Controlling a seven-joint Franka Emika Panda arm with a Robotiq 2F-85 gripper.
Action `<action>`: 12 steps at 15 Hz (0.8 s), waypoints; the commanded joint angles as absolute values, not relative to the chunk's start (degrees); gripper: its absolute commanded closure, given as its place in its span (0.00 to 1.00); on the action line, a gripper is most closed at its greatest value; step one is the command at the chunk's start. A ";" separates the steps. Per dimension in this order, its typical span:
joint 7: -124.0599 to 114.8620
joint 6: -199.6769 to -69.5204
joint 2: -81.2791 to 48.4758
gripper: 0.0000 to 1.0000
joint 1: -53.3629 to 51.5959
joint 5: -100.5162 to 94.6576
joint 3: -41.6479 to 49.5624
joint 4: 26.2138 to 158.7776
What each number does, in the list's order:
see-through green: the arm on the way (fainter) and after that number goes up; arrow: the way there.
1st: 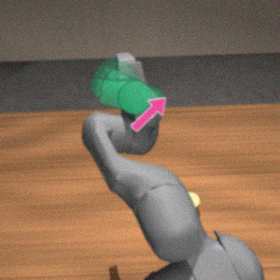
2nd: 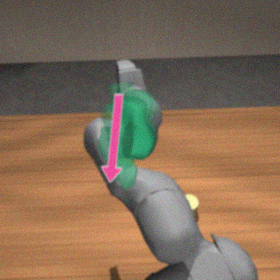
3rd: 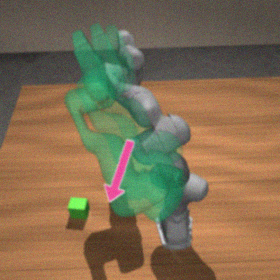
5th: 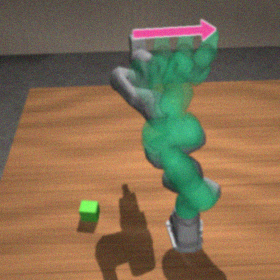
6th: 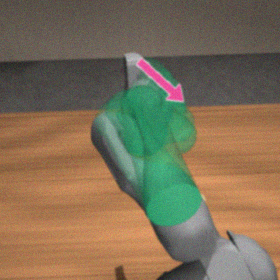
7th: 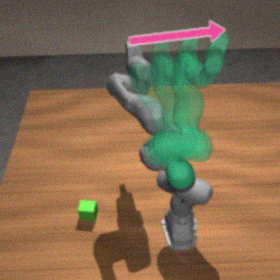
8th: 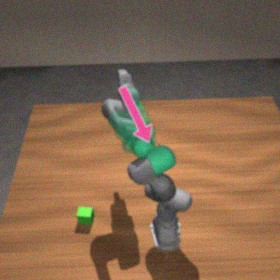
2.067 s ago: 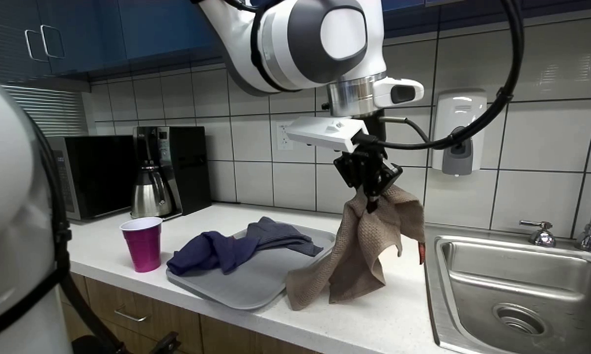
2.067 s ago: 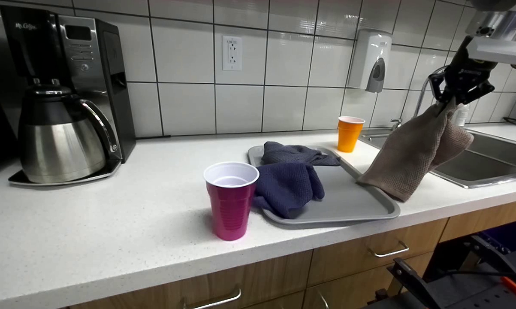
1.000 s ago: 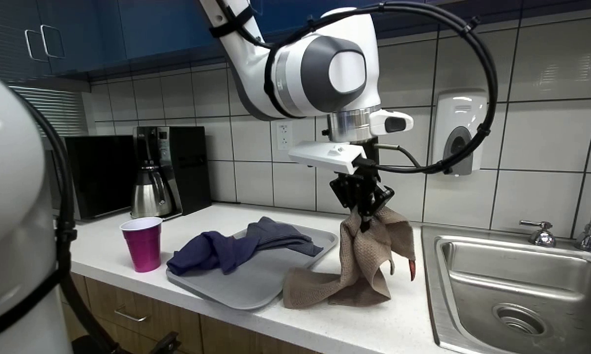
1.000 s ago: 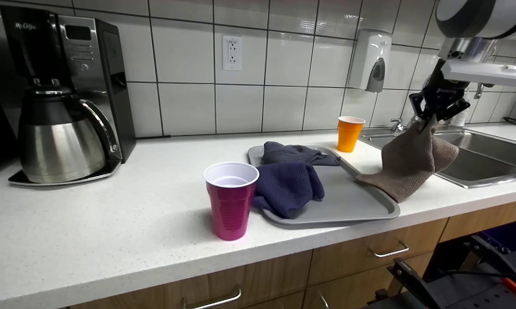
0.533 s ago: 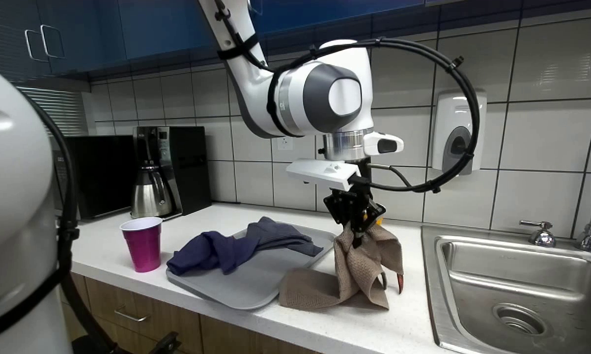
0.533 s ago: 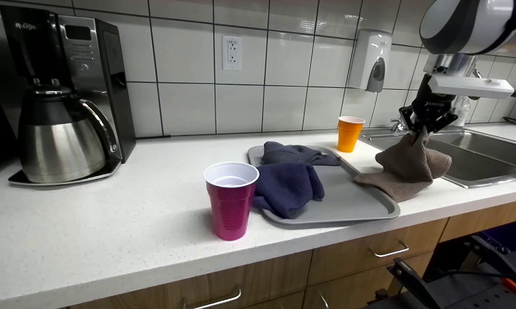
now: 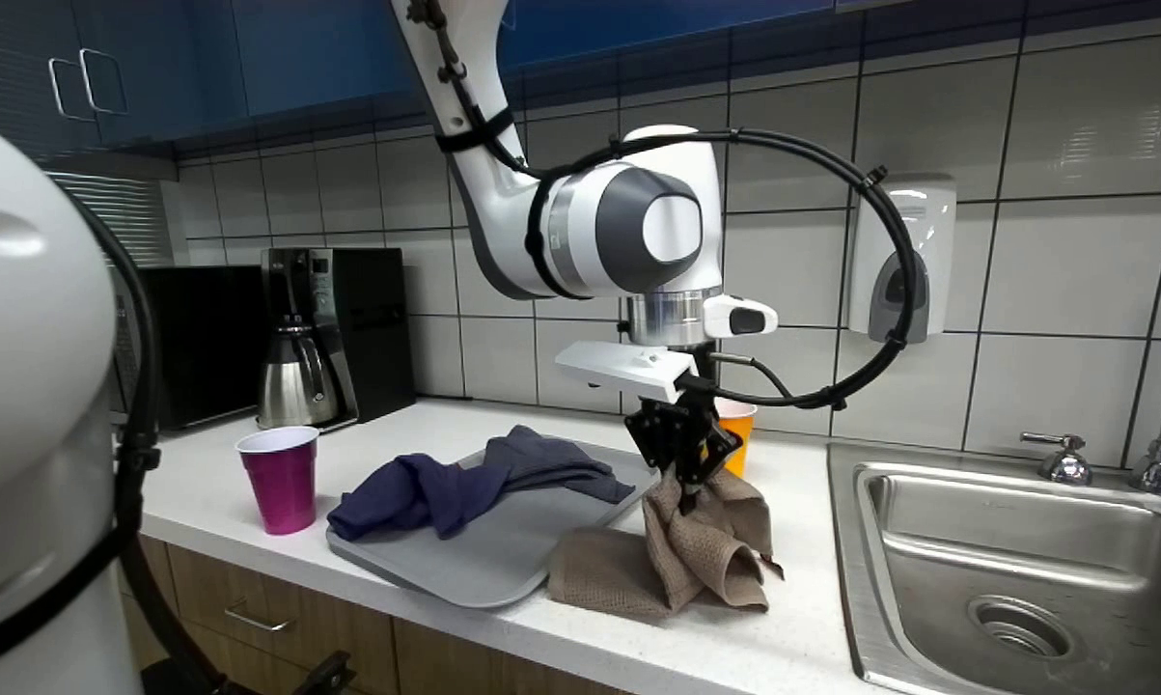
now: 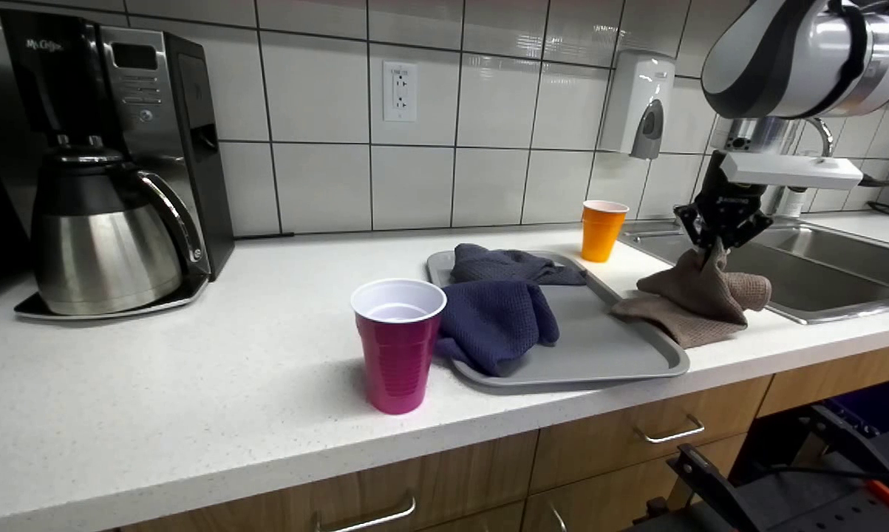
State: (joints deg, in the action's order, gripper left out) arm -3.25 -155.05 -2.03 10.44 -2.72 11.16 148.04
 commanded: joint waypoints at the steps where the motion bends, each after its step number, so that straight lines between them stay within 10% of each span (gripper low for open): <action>1: -4.47 -154.88 -3.81 0.99 9.95 -3.17 10.80 146.85; 4: -4.70 -154.66 -4.27 0.99 9.53 -3.17 10.78 147.05; 6: -4.82 -154.51 -4.20 0.68 9.33 -2.97 10.78 147.21; 12: -5.51 -154.40 -2.59 0.25 8.77 -3.36 10.76 147.68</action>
State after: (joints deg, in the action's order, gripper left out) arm -3.88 -155.04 -3.95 8.99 -2.71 11.13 147.88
